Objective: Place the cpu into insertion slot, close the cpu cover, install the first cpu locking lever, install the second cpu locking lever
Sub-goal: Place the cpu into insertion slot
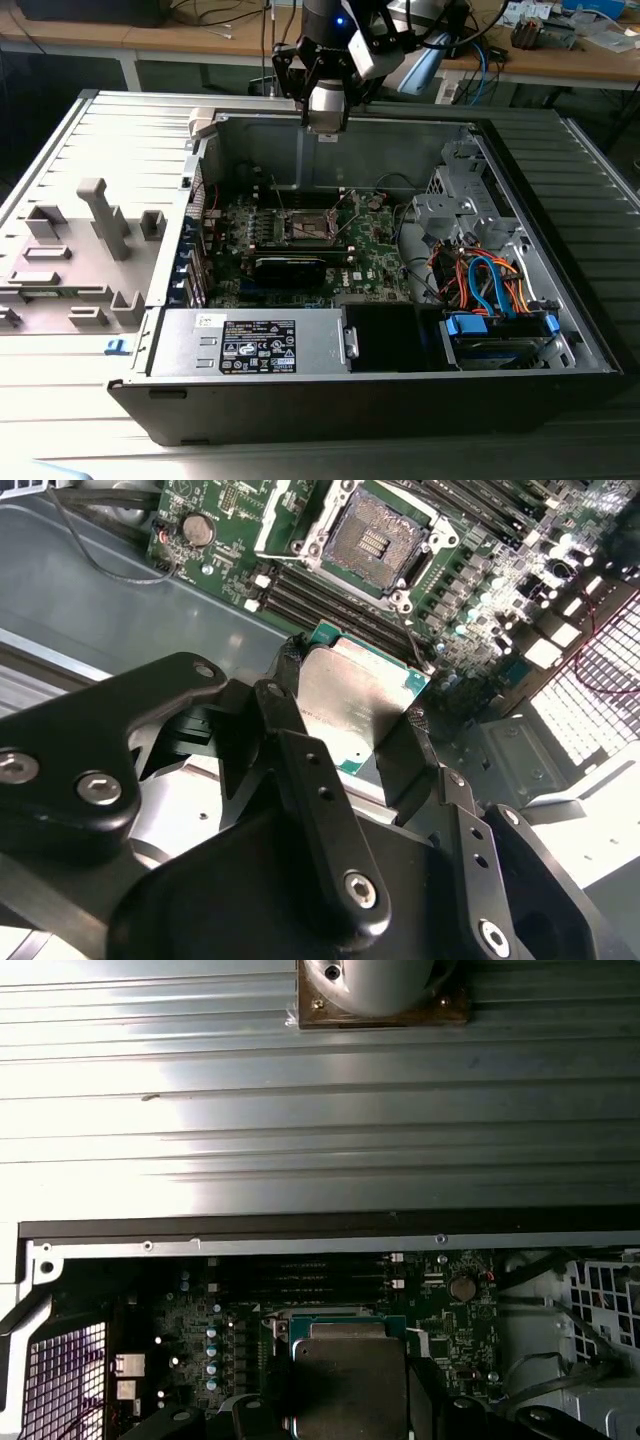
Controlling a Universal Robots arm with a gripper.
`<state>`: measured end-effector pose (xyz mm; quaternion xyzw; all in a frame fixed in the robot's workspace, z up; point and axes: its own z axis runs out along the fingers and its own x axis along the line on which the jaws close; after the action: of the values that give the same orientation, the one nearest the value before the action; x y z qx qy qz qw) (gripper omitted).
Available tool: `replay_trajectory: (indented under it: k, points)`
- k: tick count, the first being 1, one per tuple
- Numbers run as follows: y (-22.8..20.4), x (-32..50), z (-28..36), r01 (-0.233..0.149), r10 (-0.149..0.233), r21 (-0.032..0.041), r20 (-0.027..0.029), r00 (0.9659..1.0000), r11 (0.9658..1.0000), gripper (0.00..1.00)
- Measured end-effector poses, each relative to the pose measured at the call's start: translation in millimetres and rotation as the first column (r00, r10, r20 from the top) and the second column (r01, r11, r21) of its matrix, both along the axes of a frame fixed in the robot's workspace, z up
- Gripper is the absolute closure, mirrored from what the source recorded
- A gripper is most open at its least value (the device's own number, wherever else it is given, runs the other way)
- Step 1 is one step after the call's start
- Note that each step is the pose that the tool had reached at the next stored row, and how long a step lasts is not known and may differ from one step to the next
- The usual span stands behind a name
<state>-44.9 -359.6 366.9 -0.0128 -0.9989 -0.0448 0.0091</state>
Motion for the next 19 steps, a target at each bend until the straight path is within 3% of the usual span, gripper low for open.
replay_trajectory:
  k: [19]
  points:
    - [-4.0, -0.6, -2.4, 0.000, 0.000, 0.0000, 0.0000, 1.0000, 1.0000, 0.45]
